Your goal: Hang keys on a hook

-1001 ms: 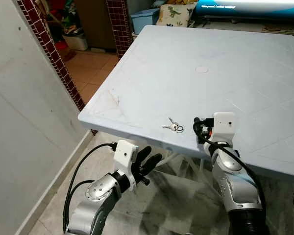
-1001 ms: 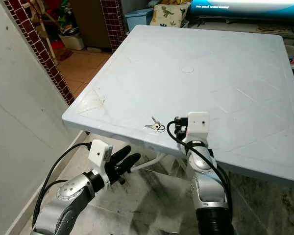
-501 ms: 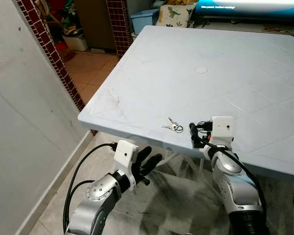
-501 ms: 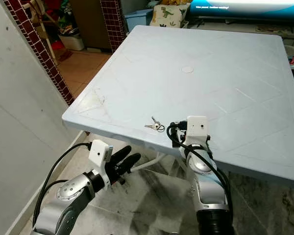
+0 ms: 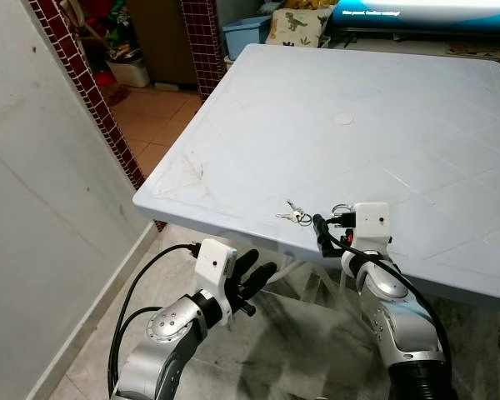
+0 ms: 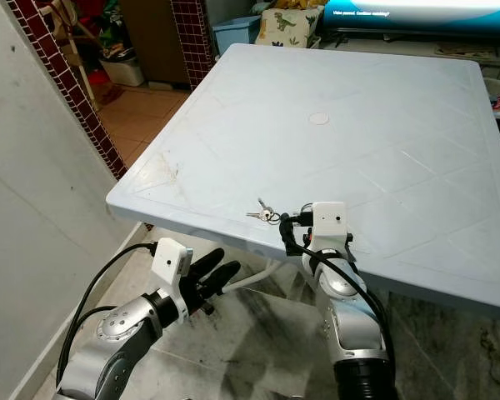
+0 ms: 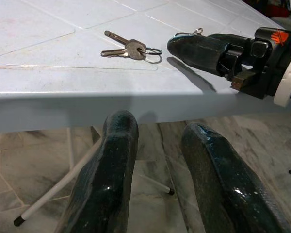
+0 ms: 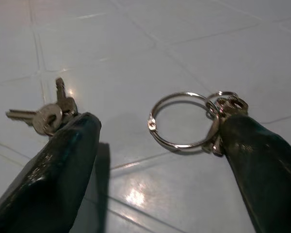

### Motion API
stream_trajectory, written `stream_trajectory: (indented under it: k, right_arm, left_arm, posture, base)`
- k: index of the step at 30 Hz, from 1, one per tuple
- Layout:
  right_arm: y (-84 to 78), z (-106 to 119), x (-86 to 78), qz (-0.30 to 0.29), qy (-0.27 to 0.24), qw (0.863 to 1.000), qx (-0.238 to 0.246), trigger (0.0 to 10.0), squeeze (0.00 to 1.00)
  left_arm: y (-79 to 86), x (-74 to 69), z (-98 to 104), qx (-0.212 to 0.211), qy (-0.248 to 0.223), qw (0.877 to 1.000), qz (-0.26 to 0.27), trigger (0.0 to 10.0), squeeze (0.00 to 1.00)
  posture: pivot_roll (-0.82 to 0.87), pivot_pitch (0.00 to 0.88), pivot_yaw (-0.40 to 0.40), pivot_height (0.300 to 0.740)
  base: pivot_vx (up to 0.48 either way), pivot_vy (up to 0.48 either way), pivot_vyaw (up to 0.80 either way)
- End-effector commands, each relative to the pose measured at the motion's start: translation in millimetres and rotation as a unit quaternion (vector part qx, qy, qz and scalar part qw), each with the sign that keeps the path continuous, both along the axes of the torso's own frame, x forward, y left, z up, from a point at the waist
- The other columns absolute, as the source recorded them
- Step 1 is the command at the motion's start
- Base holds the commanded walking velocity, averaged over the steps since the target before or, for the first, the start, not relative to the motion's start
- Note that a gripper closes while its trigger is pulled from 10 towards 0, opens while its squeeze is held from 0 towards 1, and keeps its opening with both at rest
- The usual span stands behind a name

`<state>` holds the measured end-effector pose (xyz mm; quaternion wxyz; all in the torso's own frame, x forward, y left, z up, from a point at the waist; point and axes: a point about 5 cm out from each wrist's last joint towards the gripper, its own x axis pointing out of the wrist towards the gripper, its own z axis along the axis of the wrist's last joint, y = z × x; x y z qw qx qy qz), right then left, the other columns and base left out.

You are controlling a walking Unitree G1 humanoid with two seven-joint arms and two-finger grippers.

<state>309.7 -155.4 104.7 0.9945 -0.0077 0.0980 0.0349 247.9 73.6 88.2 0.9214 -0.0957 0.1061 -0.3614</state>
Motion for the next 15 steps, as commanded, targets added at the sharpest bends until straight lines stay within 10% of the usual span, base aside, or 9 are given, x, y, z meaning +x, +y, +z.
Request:
stream_trajectory:
  k: [1, 2, 6, 8, 15]
  right_arm:
    - [-0.6, -8, -1.8, 0.000, 0.019, 1.000, 0.001, 1.4, 0.00]
    - [-0.5, -8, -1.7, 0.001, 0.018, 1.000, 0.001, 0.0, 0.00]
    - [3.7, -6, -3.5, 0.016, 0.006, 1.000, -0.015, 0.0, 0.00]
    - [6.9, -4, -5.7, 0.027, -0.001, 0.999, -0.030, 10.0, 0.00]
    - [11.1, 5, -11.5, 0.041, -0.034, 0.996, -0.066, 10.0, 0.00]
  left_arm:
    - [2.0, -0.7, -2, 0.011, 0.000, 1.000, 0.000, 10.0, 0.00]
    - [2.1, -1.0, -2, 0.011, 0.000, 1.000, 0.000, 10.0, 0.00]
    - [2.3, -1.5, -2, 0.011, 0.000, 1.000, 0.000, 10.0, 0.00]
    - [2.6, -1.7, -2, 0.011, 0.000, 1.000, 0.000, 10.0, 0.00]
    - [3.0, -2.1, -3, 0.011, 0.001, 1.000, -0.001, 10.0, 0.00]
  posture:
    - [-0.12, 0.089, 0.098, 0.740]
    - [-0.12, 0.089, 0.098, 0.740]
    - [-0.11, 0.091, 0.099, 0.740]
    - [-0.11, 0.092, 0.099, 0.740]
    - [-0.12, 0.093, 0.101, 0.740]
  base:
    - [0.000, 0.000, 0.00]
    - [0.000, 0.000, 0.00]
    - [0.000, 0.000, 0.00]
    - [0.000, 0.000, 0.00]
    - [0.000, 0.000, 0.00]
